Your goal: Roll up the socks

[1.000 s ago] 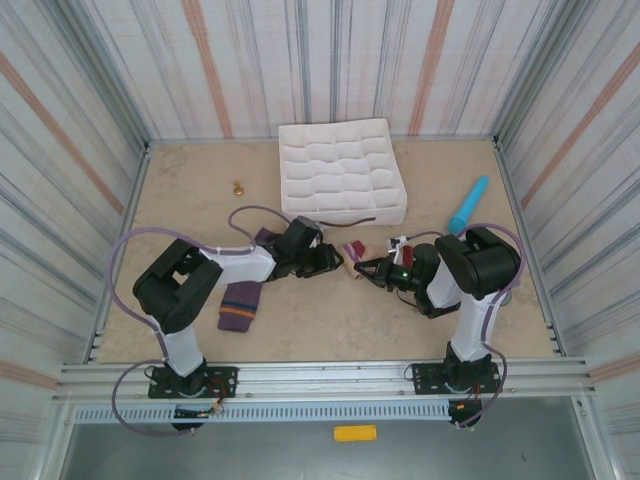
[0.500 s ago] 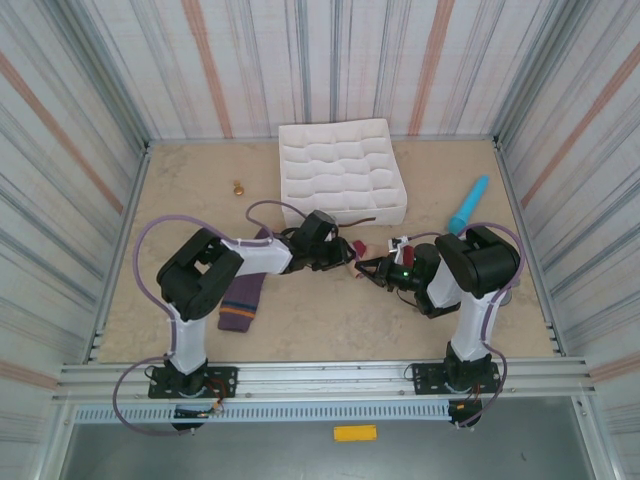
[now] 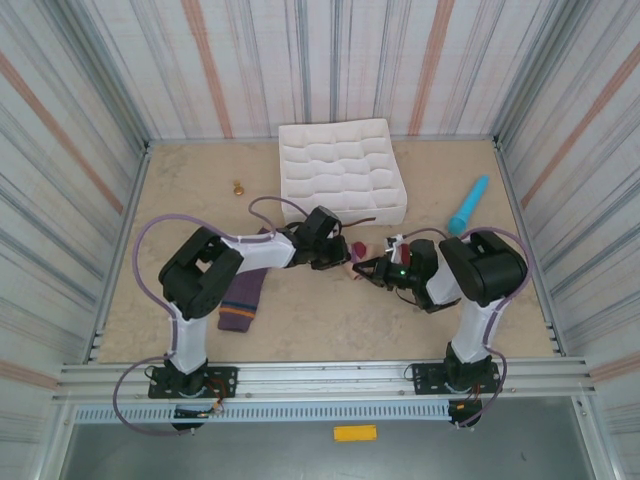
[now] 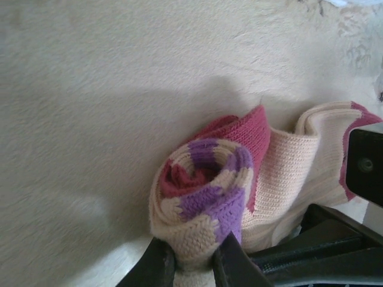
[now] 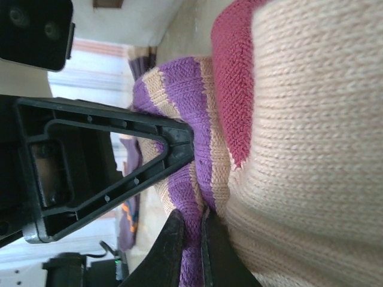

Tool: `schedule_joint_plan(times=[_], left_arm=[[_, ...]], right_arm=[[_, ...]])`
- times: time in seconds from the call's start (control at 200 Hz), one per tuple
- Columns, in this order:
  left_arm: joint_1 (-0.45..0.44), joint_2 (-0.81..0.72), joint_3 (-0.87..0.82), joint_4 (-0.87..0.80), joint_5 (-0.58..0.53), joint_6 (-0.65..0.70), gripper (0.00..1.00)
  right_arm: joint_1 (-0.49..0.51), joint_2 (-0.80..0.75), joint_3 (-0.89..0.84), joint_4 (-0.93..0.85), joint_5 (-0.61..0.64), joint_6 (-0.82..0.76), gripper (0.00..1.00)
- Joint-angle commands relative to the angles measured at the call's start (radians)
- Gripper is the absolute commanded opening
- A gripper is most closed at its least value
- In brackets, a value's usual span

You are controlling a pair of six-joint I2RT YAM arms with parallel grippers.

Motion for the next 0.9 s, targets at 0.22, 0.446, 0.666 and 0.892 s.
schedule_joint_plan(times=[0.22,0.446,0.666,0.892], left_arm=[[0.058,-0.143,-0.233,-0.054,-0.072,-0.117,0.0],[0.074,-0.206,-0.34,-0.005,-0.044,-0.183,0.0],[0.075,-0.241,-0.362,0.004,-0.04,-0.196,0.0],[0.074,-0.232,-0.354,0.011,-0.021,-0.195,0.0]], right_arm=[[0.255,-0.314,0.192,-0.87,0.381,-0.385,0.3],[0.443,-0.45,0.26,-1.032,0.701,-0.557,0.48],[0.607,-0.464,0.266,-1.013,0.958,-0.676,0.57],[0.685,-0.392,0.285,-0.941,1.076,-0.741,0.58]])
